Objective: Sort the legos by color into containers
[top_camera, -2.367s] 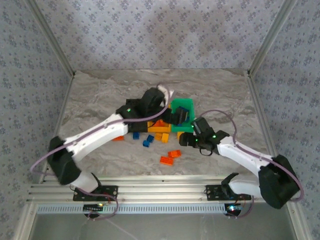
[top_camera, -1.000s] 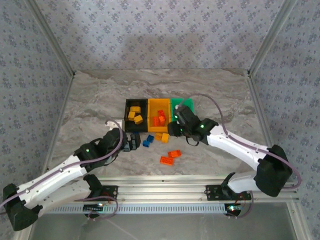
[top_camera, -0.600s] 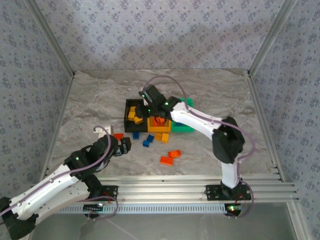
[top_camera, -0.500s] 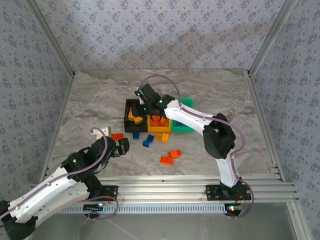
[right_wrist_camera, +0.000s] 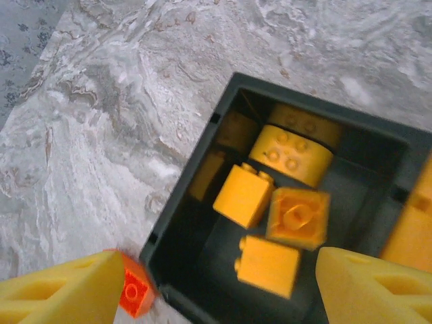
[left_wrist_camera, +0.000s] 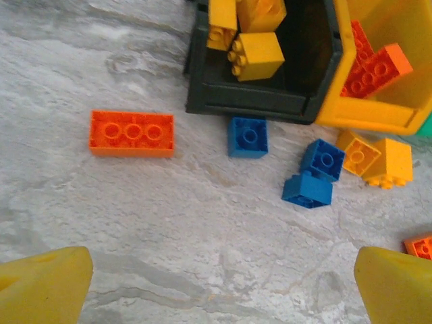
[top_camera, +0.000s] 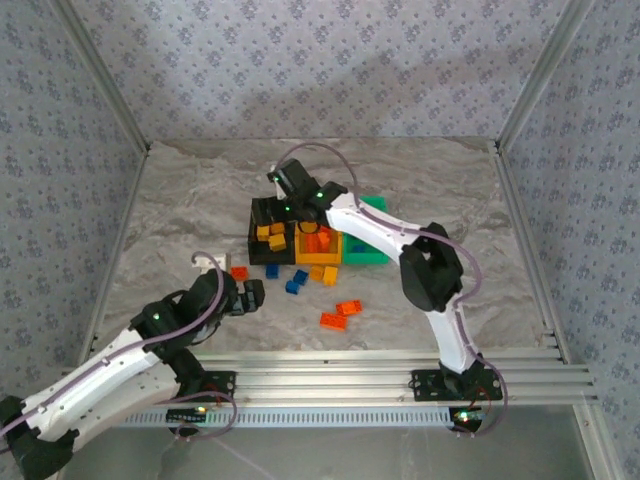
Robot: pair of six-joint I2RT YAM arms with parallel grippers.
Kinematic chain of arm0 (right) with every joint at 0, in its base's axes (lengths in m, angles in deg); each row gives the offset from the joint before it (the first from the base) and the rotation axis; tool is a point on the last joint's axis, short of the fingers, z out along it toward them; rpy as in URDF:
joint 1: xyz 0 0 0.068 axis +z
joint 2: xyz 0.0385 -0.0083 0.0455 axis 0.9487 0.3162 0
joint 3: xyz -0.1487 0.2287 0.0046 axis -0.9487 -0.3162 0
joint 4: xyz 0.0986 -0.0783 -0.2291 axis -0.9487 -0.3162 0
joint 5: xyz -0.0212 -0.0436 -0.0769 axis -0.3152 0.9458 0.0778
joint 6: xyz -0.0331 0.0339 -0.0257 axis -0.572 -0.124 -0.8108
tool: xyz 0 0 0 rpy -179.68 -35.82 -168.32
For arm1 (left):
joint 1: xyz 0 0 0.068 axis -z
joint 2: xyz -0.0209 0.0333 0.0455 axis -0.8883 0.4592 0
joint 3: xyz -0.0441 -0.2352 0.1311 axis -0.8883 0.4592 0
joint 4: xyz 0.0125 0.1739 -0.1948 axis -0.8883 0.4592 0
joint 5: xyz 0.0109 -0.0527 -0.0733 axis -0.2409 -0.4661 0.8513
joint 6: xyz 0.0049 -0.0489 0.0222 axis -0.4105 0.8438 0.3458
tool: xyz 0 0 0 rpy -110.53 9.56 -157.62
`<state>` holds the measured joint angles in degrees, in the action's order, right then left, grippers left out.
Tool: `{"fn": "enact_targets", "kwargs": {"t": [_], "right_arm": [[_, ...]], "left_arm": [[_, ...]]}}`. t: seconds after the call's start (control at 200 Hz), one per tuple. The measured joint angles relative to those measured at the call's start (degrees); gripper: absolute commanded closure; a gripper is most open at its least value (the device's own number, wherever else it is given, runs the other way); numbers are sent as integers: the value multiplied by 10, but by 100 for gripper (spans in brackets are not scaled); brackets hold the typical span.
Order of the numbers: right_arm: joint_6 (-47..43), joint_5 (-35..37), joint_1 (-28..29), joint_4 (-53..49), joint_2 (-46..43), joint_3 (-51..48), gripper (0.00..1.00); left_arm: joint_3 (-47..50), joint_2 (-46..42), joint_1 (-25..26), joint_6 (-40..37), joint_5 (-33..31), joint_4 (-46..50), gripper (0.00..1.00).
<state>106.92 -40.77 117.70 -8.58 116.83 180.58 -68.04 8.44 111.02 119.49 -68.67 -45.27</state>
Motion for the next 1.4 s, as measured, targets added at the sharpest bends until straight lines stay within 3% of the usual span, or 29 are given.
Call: {"fn": "enact_targets", "kwargs": {"t": [0.225,0.41,0.555,0.735,0.969,1.269,1.399], "right_arm": [[23,26,-13,38,-193,-210,22],[46,44,-42,57,-321,-374,22],[61,52,-65,55,-382,-454,22],[70,55,-82,54,-432,-483,22],[71,57,-91,56,-465,-493,21],[71,57,-101,54,-485,-505,21],[71,58,-105,53,-496,-514,21]], "left_arm": [[-38,177,8,-47,68,-65,2],[-101,334,52,-86,73,-99,10],[-122,412,57,-107,70,-120,17],[-144,480,52,-132,67,-127,29],[-156,525,26,-148,71,-150,35],[-167,559,25,-169,71,-172,61],[-167,554,26,-170,71,-169,65]]}}
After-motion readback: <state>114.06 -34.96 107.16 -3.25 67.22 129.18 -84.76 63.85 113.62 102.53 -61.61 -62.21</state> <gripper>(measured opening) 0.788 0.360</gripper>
